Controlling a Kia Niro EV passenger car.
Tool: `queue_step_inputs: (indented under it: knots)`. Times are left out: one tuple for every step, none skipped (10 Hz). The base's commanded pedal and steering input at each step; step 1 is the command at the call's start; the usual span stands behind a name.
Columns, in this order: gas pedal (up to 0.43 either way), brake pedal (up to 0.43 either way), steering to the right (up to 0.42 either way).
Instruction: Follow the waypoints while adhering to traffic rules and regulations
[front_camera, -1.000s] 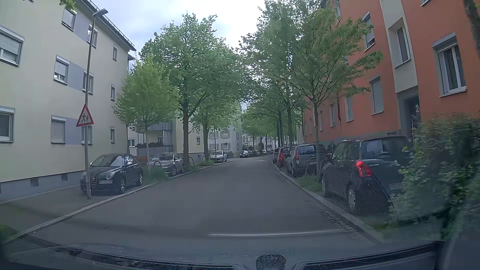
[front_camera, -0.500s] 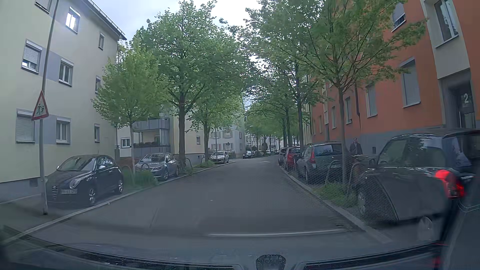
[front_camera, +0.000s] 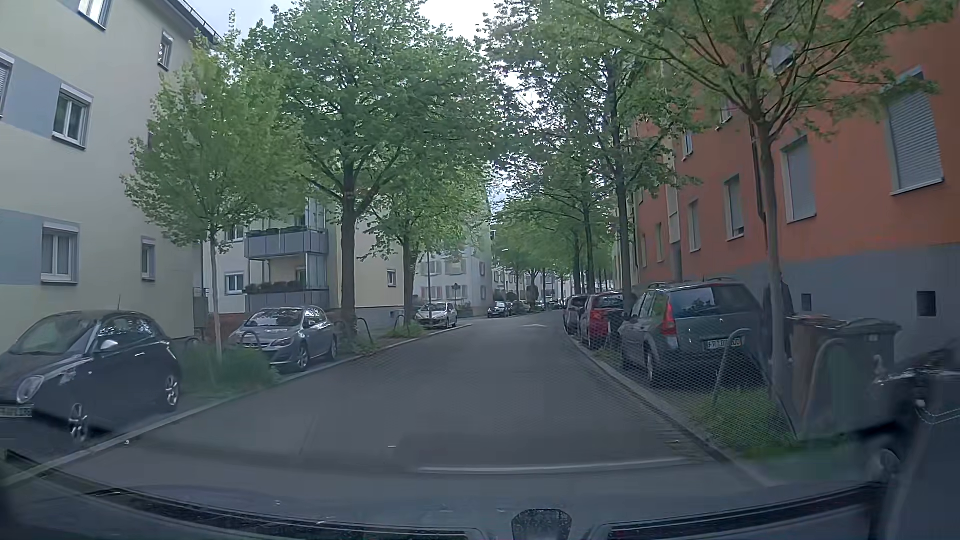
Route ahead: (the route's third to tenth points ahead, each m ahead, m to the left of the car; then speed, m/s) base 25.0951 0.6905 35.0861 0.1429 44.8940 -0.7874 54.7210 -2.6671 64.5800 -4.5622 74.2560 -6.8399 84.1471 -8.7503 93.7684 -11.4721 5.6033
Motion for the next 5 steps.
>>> queue_step_inputs:
  knots:
    - [0.087, 0.0, 0.008]
    - [0.087, 0.0, 0.007]
    - [0.087, 0.0, 0.008]
    - [0.087, 0.0, 0.01]
    - [0.087, 0.0, 0.011]
